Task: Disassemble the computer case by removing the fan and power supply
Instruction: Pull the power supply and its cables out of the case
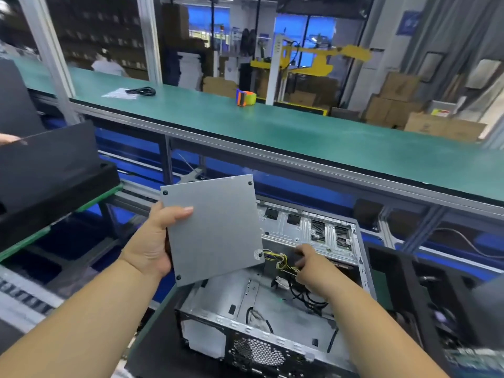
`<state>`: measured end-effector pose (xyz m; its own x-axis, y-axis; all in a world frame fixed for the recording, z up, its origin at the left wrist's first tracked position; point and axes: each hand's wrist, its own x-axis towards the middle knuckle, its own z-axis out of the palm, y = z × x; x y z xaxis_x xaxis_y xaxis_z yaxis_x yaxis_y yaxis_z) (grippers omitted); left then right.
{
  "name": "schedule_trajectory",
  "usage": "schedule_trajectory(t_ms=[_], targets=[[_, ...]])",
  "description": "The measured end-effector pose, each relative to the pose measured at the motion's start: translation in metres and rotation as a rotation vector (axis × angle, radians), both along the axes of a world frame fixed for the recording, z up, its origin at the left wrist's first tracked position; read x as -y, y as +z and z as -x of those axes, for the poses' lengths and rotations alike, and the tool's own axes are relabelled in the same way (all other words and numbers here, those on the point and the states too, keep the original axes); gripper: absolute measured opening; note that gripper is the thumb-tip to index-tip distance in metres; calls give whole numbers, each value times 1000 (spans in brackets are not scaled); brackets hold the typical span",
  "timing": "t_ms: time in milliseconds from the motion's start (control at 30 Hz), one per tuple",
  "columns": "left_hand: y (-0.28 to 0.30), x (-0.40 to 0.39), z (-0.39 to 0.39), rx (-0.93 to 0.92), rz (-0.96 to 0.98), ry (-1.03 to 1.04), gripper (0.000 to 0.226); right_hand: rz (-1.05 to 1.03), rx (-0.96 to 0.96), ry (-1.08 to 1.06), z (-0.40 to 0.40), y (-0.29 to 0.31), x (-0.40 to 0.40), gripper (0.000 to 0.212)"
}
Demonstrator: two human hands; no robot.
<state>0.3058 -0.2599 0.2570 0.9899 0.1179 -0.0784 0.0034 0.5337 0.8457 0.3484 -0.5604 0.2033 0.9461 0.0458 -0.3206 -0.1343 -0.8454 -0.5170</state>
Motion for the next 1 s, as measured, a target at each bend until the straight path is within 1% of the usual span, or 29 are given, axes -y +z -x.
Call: schedule_trajectory(t_ms=[67, 133, 200, 300, 367, 433, 533, 600, 667, 733, 800, 833, 900, 933, 1000], targets=[[2, -10, -2, -14, 2, -41, 70, 27, 33, -6, 1, -4, -9, 65], [4, -17, -3, -26, 1, -76, 77, 62, 47, 38, 1, -7, -19, 67], [5, -24, -4, -28, 8, -108, 78, 121, 26, 63, 2, -12, -28, 66], [4, -33, -7, -25, 32, -140, 71, 151, -9, 37, 6, -24, -34, 66], [2, -40, -9, -29, 27, -157, 71, 197, 8, 3, 10, -33, -34, 65], [1, -48, -11, -35, 6, -162, 75, 243, 32, -51, 13, -38, -31, 58], [0, -61, -13, -34, -23, -155, 76, 320, 81, -99, 13, -41, -27, 39], [-1, -69, -14, -26, -44, -136, 75, 326, 59, -116, 12, -45, -22, 34], [-3, -75, -15, -16, -43, -112, 70, 191, -49, -153, 12, -49, -17, 40], [-5, -81, -15, -10, -37, -97, 65, 147, -152, -120, 14, -52, -14, 60], [-7, -85, -16, -8, -37, -79, 61, 194, -176, -90, 15, -55, -13, 80], [-7, -86, -16, -8, -36, -68, 61, 170, -169, -106, 14, -56, -13, 86], [-6, -88, -15, -11, -21, -50, 66, 33, -174, -151, 11, -57, -14, 99], [-5, -90, -14, -14, -11, -46, 68, -24, -185, -144, 11, -57, -14, 104], [-5, -92, -13, -15, -5, -47, 70, -68, -234, -83, 9, -57, -14, 109]])
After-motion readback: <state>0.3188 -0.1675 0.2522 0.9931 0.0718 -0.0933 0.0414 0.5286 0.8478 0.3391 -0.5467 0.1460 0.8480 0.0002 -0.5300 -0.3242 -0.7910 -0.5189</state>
